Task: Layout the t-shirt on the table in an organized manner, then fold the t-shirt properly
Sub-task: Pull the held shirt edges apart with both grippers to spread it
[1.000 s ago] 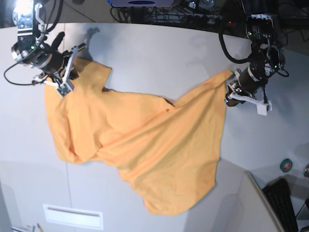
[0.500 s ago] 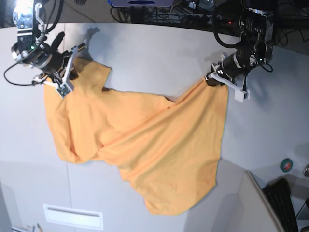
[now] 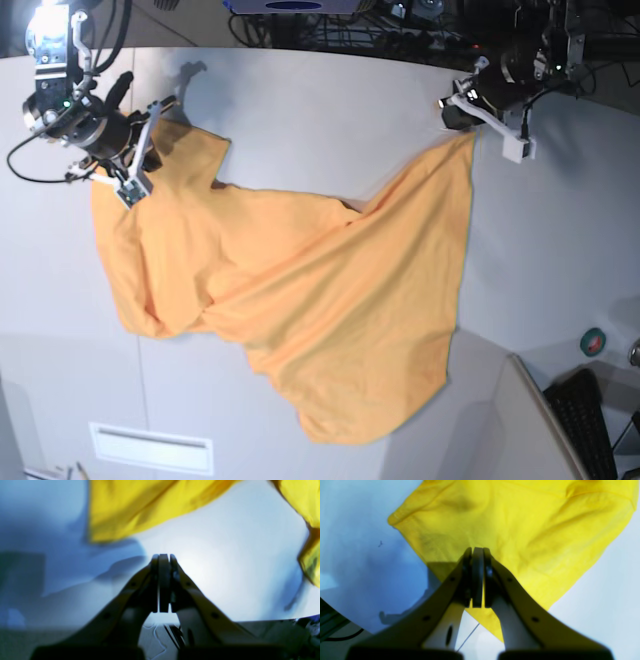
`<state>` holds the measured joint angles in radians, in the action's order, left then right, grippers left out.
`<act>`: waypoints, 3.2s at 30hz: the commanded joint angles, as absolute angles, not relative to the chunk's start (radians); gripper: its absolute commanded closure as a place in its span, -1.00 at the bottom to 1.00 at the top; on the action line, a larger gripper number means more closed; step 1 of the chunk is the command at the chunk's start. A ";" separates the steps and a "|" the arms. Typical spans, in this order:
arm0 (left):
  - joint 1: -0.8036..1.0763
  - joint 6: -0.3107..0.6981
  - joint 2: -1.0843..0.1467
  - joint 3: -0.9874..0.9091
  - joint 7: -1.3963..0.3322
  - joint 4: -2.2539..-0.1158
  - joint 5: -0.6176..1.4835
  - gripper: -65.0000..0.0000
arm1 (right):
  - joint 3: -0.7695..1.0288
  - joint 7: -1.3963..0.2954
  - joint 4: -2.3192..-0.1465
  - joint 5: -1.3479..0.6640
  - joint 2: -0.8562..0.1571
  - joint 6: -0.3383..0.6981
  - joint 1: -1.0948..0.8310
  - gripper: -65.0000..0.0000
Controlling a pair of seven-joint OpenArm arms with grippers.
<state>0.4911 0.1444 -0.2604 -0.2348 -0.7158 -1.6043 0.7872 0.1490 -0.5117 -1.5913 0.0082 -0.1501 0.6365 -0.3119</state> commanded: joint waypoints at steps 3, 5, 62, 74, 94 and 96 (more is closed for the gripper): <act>0.510 0.154 -0.206 -0.343 -0.694 -1.672 0.799 1.00 | 0.154 -0.493 -1.604 0.002 -0.159 0.634 -0.308 1.00; 0.512 0.193 -0.180 -0.400 -0.696 -1.667 0.831 1.00 | 0.154 -0.493 -1.604 0.002 -0.159 0.634 -0.309 1.00; 0.259 0.410 -0.206 -0.479 -0.713 -1.233 0.880 1.00 | 0.481 -0.490 -0.906 -0.624 -0.246 0.698 -0.068 0.01; 0.259 0.410 -0.222 -0.484 -0.713 -1.230 0.880 1.00 | 0.475 -0.493 -0.894 -0.619 -0.246 0.698 -0.077 0.38; 0.259 0.409 -0.237 -0.478 -0.713 -1.228 0.880 1.00 | 0.473 -0.495 -0.837 -0.618 -0.245 0.698 -0.087 0.40; 0.259 0.409 -0.237 -0.483 -0.713 -1.228 0.880 1.00 | 0.433 -0.495 -0.840 -0.618 -0.245 0.698 -0.102 0.40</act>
